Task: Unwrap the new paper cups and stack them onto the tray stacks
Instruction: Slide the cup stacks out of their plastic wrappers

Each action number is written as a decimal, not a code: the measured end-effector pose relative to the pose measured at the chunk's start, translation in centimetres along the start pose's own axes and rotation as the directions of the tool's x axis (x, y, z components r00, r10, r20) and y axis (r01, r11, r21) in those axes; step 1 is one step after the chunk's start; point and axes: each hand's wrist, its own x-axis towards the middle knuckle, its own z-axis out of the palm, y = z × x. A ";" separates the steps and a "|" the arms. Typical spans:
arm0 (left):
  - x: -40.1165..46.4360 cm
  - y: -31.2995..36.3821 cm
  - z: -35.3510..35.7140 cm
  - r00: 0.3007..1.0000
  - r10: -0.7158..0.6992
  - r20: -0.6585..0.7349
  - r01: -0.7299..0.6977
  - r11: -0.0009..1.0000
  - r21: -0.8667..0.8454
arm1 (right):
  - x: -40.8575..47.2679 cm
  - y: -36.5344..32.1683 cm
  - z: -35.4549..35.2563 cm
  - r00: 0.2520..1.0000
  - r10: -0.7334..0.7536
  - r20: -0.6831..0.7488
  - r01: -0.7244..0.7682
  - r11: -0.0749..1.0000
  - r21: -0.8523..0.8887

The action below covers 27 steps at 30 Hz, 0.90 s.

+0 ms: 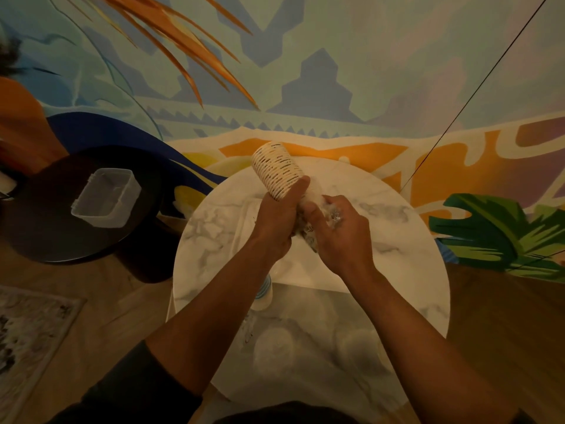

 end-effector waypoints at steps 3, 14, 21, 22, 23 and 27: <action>-0.1 -0.7 0.1 0.999 -0.051 0.019 0.051 0.999 0.012 | 0.2 0.0 -0.4 0.997 -0.051 -0.055 0.044 0.991 -0.129; -3.5 -5.4 0.2 0.958 -0.245 0.150 0.260 0.962 -0.085 | -2.1 4.1 -4.0 0.884 -0.148 0.444 0.121 0.989 0.091; -6.6 -10.7 0.6 0.878 -0.447 0.172 0.472 0.868 -0.155 | -4.5 6.0 -7.1 0.746 -0.044 0.664 0.004 0.998 0.061; -6.8 -11.6 0.6 0.854 -0.489 0.178 0.517 0.839 -0.173 | -4.6 6.4 -7.1 0.723 -0.011 0.691 -0.022 0.999 0.039; -6.8 -12.5 0.5 0.828 -0.529 0.188 0.559 0.808 -0.187 | -4.5 6.9 -7.0 0.694 0.014 0.720 -0.036 0.999 0.015; -7.2 -14.8 0.1 0.748 -0.633 0.197 0.663 0.712 -0.230 | -3.8 9.1 -5.8 0.571 0.135 0.810 -0.093 0.991 -0.099</action>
